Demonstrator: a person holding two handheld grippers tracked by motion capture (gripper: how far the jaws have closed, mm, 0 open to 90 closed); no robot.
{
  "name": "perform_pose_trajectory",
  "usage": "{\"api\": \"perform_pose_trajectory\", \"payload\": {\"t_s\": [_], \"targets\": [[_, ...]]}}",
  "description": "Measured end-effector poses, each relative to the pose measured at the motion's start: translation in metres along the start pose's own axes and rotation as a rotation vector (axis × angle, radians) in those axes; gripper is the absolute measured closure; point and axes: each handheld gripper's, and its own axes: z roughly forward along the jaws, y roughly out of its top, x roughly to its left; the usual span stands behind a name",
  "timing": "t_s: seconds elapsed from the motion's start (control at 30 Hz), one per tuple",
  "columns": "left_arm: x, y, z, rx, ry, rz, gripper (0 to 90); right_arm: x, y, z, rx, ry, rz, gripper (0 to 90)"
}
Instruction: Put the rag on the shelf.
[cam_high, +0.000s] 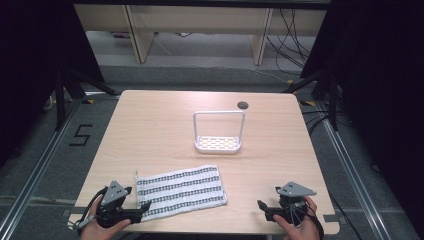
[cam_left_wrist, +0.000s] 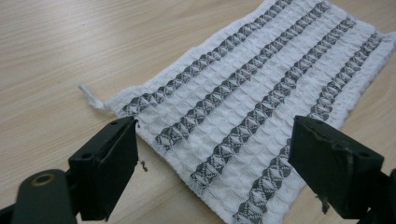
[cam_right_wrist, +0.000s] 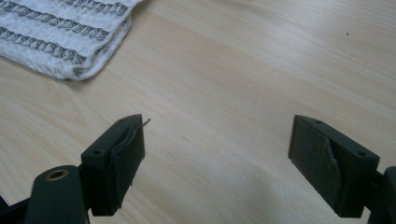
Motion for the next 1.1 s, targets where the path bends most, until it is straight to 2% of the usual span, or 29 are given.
{"api": "perform_pose_trajectory", "payload": {"t_s": [0.03, 0.07, 0.1, 0.13, 0.23, 0.3, 0.37, 0.43, 0.47, 0.5, 0.53, 0.57, 0.6, 0.63, 0.7, 0.73, 0.8, 0.83, 0.9, 0.93, 1.03, 1.1], "targets": [[0.0, 0.0, 0.0, 0.0, 0.0, 0.0, 15.0, 0.004, 0.0, -0.001, 0.01, -0.001, 0.041, 19.9], [0.0, 0.0, 0.0, 0.006, 0.002, 0.0, 15.0, 0.004, 0.0, -0.001, 0.01, -0.001, 0.041, 19.9], [0.001, 0.001, -0.001, 0.027, 0.007, 0.017, 15.1, 0.001, 0.0, 0.001, 0.001, 0.007, -0.009, 21.6], [0.001, 0.001, -0.001, 0.029, 0.009, 0.017, 15.1, 0.001, 0.0, 0.002, 0.002, 0.013, -0.014, 22.6], [0.001, 0.001, 0.0, 0.029, 0.002, 0.022, 15.3, 0.003, 0.0, 0.001, 0.015, 0.011, -0.005, 23.4], [0.001, 0.001, 0.001, 0.023, 0.009, 0.018, 15.3, 0.003, 0.001, 0.001, 0.017, 0.02, -0.02, 23.4], [0.001, 0.003, 0.001, 0.035, -0.002, 0.022, 15.3, 0.004, 0.002, 0.002, 0.02, 0.035, -0.005, 23.8], [-0.001, 0.005, 0.002, 0.038, -0.011, 0.025, 15.3, 0.004, 0.003, 0.001, 0.029, 0.056, -0.024, 24.1], [-0.001, 0.005, 0.004, 0.031, -0.016, 0.026, 15.3, 0.004, 0.003, 0.0, 0.029, 0.058, -0.012, 24.2], [-0.002, 0.007, 0.003, 0.044, -0.014, 0.026, 15.3, 0.004, 0.004, 0.001, 0.022, 0.055, -0.025, 24.4], [-0.002, 0.009, 0.005, 0.032, -0.035, 0.022, 15.3, 0.005, 0.004, 0.001, 0.025, 0.058, -0.024, 24.7], [-0.003, 0.013, 0.008, 0.021, -0.052, 0.008, 15.3, 0.007, 0.006, 0.002, 0.023, 0.062, -0.041, 25.1], [-0.004, 0.016, 0.009, 0.018, -0.059, -0.005, 15.3, 0.01, 0.007, 0.002, 0.025, 0.057, -0.028, 25.1], [-0.005, 0.019, 0.01, 0.018, -0.058, 0.005, 15.3, 0.012, 0.008, 0.001, 0.024, 0.046, -0.021, 25.1], [-0.006, 0.022, 0.011, 0.023, -0.067, 0.01, 15.3, 0.014, 0.009, 0.001, 0.016, 0.052, -0.029, 25.2], [-0.008, 0.027, 0.013, 0.026, -0.07, 0.034, 15.3, 0.015, 0.01, 0.001, 0.007, 0.051, -0.04, 25.2], [-0.012, 0.035, 0.017, 0.031, -0.084, 0.046, 15.4, 0.02, 0.014, 0.001, 0.001, 0.069, -0.038, 25.2], [-0.014, 0.04, 0.02, 0.033, -0.088, 0.06, 15.5, 0.019, 0.015, 0.003, -0.011, 0.07, -0.072, 25.2], [-0.017, 0.047, 0.026, 0.037, -0.094, 0.067, 16.0, 0.024, 0.018, 0.005, 0.001, 0.074, -0.076, 25.2], [-0.018, 0.05, 0.028, 0.043, -0.097, 0.074, 16.0, 0.025, 0.019, 0.006, -0.002, 0.077, -0.101, 25.3], [-0.021, 0.057, 0.035, 0.045, -0.106, 0.08, 16.1, 0.029, 0.021, 0.008, -0.003, 0.085, -0.105, 25.5], [-0.023, 0.069, 0.045, 0.064, -0.122, 0.1, 16.2, 0.032, 0.023, 0.011, 0.004, 0.097, -0.116, 25.7]]}}
